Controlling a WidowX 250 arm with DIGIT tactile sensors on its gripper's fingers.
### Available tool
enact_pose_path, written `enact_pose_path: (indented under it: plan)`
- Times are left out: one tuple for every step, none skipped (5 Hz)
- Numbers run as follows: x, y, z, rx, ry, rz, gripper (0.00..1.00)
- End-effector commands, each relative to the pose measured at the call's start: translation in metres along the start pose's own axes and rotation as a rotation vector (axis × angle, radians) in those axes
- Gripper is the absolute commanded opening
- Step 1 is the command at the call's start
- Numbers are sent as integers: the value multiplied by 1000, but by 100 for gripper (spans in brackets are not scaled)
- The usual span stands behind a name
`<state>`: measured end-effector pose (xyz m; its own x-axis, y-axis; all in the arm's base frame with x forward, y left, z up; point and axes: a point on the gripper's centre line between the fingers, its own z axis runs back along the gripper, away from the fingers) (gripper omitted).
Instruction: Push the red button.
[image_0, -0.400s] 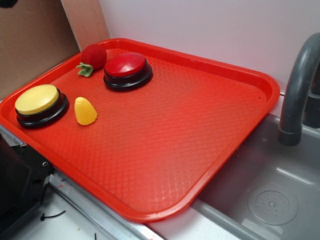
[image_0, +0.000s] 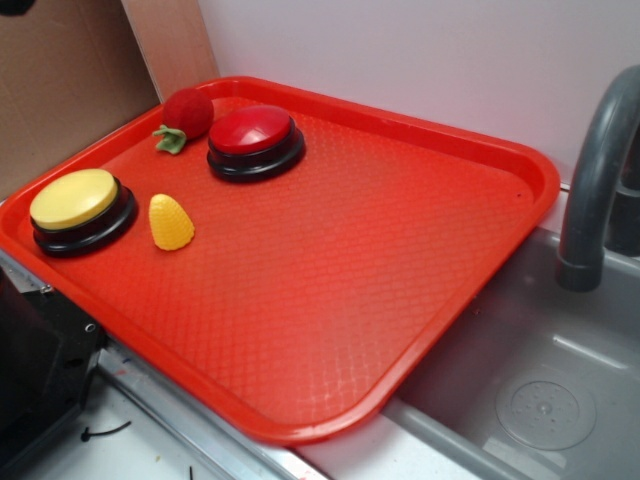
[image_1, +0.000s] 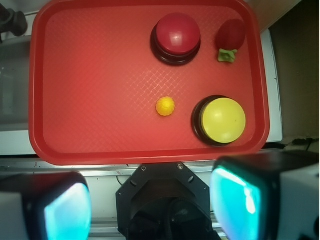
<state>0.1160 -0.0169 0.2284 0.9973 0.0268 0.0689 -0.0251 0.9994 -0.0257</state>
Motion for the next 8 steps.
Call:
enact_pose_path:
  plan:
    - [98, 47, -63, 42, -112, 99, 100]
    - [129, 59, -84, 22, -161, 65, 100]
    - [149, 57, -115, 48, -157, 15, 100]
    - [157, 56, -141, 67, -138, -28, 100]
    - [166, 64, -170, 84, -118, -16, 100]
    - [166, 66, -185, 93, -83, -12, 100]
    - [161, 64, -181, 103, -74, -9, 100]
    - [147, 61, -144, 152, -116, -1, 100]
